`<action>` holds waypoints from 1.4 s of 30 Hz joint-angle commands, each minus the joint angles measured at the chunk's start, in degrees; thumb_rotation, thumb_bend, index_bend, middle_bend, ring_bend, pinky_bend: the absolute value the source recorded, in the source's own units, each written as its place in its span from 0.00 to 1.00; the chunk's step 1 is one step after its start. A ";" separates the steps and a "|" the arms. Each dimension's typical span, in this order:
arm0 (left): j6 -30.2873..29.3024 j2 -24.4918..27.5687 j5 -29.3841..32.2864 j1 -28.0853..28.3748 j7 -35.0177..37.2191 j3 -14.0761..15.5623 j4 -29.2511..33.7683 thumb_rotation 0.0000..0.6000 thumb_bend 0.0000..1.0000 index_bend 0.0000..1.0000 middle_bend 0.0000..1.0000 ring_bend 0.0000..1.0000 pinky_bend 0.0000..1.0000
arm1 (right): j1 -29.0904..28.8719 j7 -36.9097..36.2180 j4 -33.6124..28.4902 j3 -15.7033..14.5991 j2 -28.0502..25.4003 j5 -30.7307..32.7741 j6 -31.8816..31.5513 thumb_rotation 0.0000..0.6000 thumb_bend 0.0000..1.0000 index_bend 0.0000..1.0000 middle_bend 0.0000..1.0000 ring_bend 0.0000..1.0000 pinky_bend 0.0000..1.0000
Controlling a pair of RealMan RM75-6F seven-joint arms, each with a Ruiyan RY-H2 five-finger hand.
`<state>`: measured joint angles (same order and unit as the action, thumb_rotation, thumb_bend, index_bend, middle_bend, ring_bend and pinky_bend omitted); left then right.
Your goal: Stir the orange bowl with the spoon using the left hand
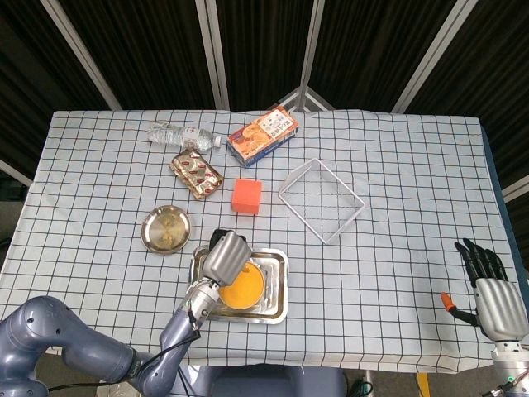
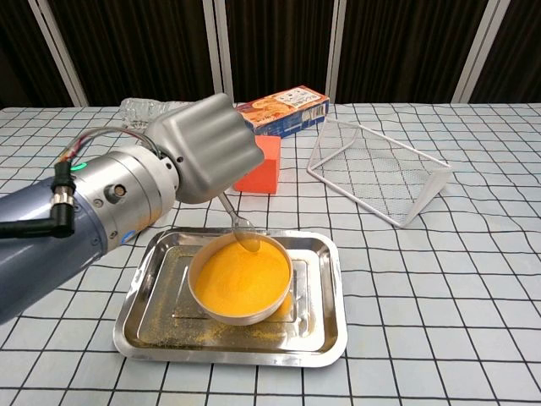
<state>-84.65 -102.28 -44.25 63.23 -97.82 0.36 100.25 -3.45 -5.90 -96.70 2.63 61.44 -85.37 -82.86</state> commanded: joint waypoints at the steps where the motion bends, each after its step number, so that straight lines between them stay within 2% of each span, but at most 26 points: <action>1: 0.80 -1.06 0.35 0.23 -0.83 0.08 -1.30 1.00 0.83 0.86 1.00 0.96 1.00 | 0.00 -0.03 -0.04 -0.03 -0.04 -0.03 0.03 1.00 0.36 0.00 0.00 0.00 0.00; 10: 2.01 -3.18 -0.06 0.16 -1.96 0.79 -2.99 1.00 0.83 0.86 1.00 0.96 1.00 | -0.03 -0.29 -0.05 -0.07 -0.21 0.09 0.26 1.00 0.36 0.00 0.00 0.00 0.00; 31: 0.63 0.42 -3.31 -2.23 -1.43 4.00 5.82 1.00 0.83 0.86 1.00 0.96 1.00 | 0.01 0.27 -0.33 -0.05 -0.13 0.36 0.31 1.00 0.36 0.00 0.00 0.00 0.00; 42: -1.28 1.67 -7.07 -2.72 -0.62 2.52 6.15 1.00 0.83 0.86 1.00 0.96 1.00 | 0.01 0.20 -0.31 -0.02 -0.17 0.43 0.35 1.00 0.36 0.00 0.00 0.00 0.00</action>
<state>-85.58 -100.82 -50.82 60.56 -98.58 3.17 106.50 -3.43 -5.69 -97.01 2.61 61.27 -84.94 -82.51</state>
